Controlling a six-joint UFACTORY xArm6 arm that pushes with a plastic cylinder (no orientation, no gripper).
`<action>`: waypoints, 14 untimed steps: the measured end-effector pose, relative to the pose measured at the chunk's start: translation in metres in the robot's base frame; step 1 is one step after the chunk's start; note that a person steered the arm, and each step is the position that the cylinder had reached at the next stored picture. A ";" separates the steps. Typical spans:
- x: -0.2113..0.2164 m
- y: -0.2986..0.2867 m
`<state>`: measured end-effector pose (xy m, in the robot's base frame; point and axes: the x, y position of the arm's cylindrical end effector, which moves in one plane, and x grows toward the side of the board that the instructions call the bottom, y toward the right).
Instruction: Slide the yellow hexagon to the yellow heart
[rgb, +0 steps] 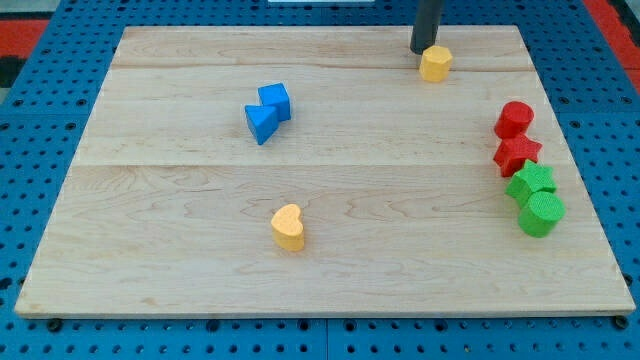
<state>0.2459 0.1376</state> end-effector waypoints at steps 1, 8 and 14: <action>-0.013 0.019; 0.224 -0.057; 0.198 -0.085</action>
<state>0.4437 0.0524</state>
